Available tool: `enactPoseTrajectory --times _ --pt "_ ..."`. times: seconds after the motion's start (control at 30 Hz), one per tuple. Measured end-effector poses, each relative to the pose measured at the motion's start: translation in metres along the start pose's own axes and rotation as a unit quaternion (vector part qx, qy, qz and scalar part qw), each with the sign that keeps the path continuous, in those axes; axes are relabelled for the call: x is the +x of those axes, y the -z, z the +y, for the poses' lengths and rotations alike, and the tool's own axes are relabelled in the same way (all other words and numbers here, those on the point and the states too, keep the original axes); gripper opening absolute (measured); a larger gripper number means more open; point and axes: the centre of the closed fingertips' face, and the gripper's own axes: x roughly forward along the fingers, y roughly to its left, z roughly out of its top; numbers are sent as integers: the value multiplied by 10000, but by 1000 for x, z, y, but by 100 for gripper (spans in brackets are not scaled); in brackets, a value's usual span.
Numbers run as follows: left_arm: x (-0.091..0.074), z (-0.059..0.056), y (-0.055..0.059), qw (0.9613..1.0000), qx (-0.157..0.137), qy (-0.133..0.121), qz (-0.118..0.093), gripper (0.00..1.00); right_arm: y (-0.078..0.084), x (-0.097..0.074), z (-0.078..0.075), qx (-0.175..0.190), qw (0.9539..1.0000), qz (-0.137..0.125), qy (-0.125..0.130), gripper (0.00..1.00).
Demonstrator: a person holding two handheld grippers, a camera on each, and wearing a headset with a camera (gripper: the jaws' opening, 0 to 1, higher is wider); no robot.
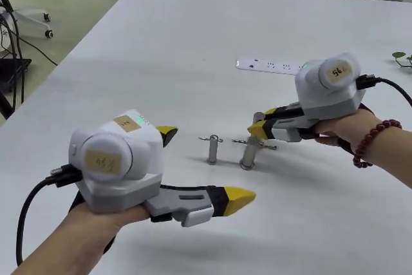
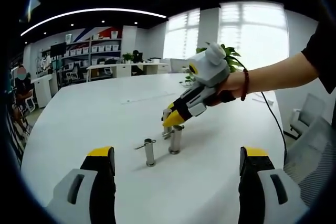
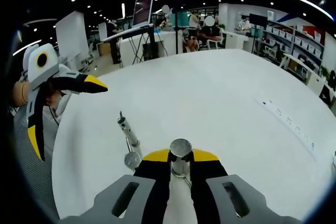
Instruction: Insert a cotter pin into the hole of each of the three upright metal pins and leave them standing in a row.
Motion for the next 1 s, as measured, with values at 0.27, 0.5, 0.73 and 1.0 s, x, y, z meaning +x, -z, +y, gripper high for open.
enactPoseTrajectory --times 0.27,0.5,0.73,1.0 --pt "-5 -4 2 10000 56 -1 69 98 10 -20 5 27 9999 39 134 8" --pt "-9 -5 4 9999 75 -19 110 98 21 -33 3 80 9998 38 192 8" --pt "-10 -8 7 9997 138 -28 182 98 30 -43 13 134 9996 58 221 8" --pt "-16 -10 4 9995 243 -118 152 97 36 -54 28 150 9996 62 214 8"
